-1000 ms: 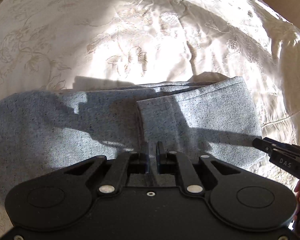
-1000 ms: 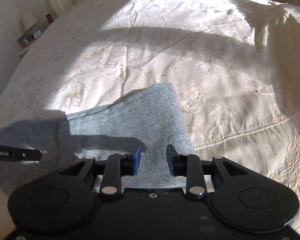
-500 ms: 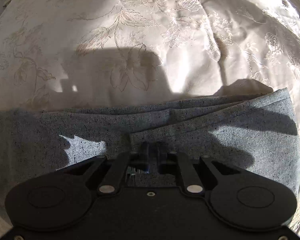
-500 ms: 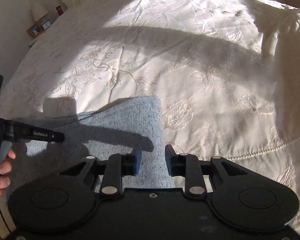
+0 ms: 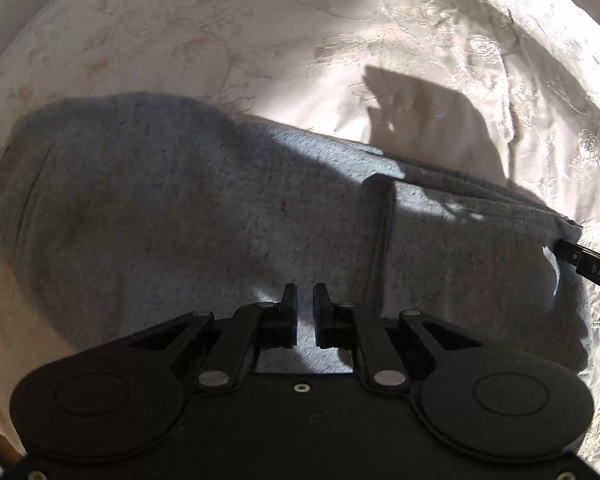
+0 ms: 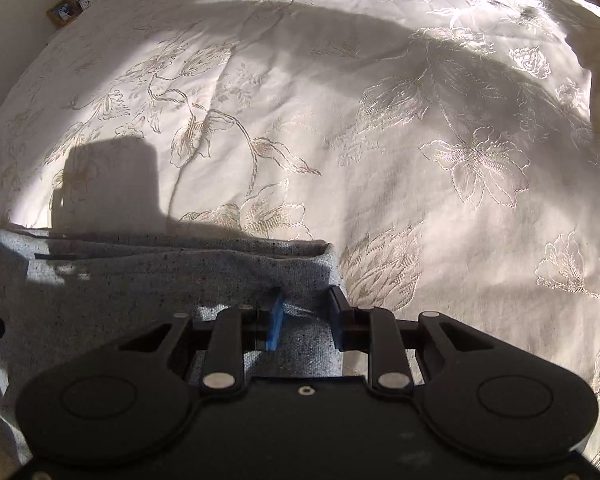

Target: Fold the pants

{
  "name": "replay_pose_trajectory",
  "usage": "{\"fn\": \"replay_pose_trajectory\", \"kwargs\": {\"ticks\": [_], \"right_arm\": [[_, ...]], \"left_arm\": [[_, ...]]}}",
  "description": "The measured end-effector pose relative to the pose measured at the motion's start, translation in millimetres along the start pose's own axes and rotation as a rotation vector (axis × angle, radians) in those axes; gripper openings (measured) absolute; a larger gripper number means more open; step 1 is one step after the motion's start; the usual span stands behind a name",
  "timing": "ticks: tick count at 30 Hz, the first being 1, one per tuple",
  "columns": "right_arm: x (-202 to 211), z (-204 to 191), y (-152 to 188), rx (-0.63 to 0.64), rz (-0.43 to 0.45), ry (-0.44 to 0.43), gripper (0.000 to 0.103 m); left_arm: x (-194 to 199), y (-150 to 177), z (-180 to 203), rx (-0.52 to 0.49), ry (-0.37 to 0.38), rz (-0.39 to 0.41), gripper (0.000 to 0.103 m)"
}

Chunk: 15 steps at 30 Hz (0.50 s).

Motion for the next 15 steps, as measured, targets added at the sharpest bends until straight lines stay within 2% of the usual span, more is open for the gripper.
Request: {"fn": "replay_pose_trajectory", "kwargs": {"ticks": [4,9,15], "right_arm": [[9,1,0,0.002,0.019,-0.006,0.026],[50,1,6,-0.002,0.071,-0.035,0.029],[90,-19,33,0.049,0.088,-0.068,0.029]], "left_arm": [[25,34,-31,0.060,-0.048,0.004,0.017],[51,66,-63,0.101,-0.114,0.024,0.017],[64,76,-109,0.199,-0.119,0.046,0.018]]}}
Point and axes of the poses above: each gripper's, at about its wrist camera, not at the fingertips, and x roughly against the way its jaws point, z to its right, y to its underside, the point moved 2 cm from there along -x, roughly the way its jaws point, and after that the axes turned 6 degrees about y, right-handed, at the moved point
